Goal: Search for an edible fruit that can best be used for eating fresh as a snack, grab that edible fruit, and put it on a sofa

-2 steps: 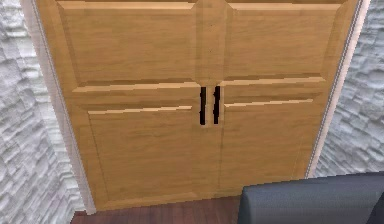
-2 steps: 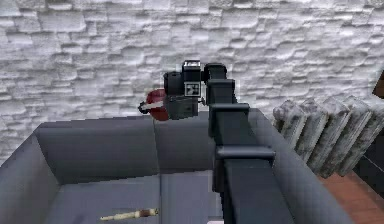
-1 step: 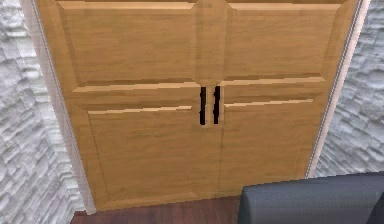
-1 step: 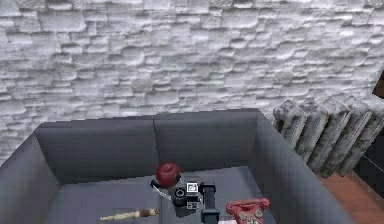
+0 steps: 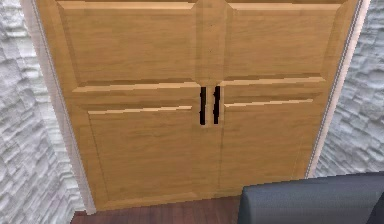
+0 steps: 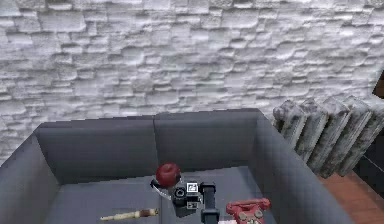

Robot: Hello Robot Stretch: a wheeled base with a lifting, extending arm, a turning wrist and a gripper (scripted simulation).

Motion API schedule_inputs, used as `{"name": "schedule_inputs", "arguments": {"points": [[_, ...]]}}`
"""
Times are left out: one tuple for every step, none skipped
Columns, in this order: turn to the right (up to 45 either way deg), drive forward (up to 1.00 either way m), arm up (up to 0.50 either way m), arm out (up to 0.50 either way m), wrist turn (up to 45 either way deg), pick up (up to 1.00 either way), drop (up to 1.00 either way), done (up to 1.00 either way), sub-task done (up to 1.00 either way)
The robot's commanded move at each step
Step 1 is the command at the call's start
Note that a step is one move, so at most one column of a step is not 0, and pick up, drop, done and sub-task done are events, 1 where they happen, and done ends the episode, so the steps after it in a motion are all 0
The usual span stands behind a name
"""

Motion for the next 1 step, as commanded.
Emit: {"name": "schedule_inputs", "arguments": {"points": [[0.0, 0.00, 0.00, 0.00, 0.0, 0.00, 1.00, 0.00, 0.00]]}}
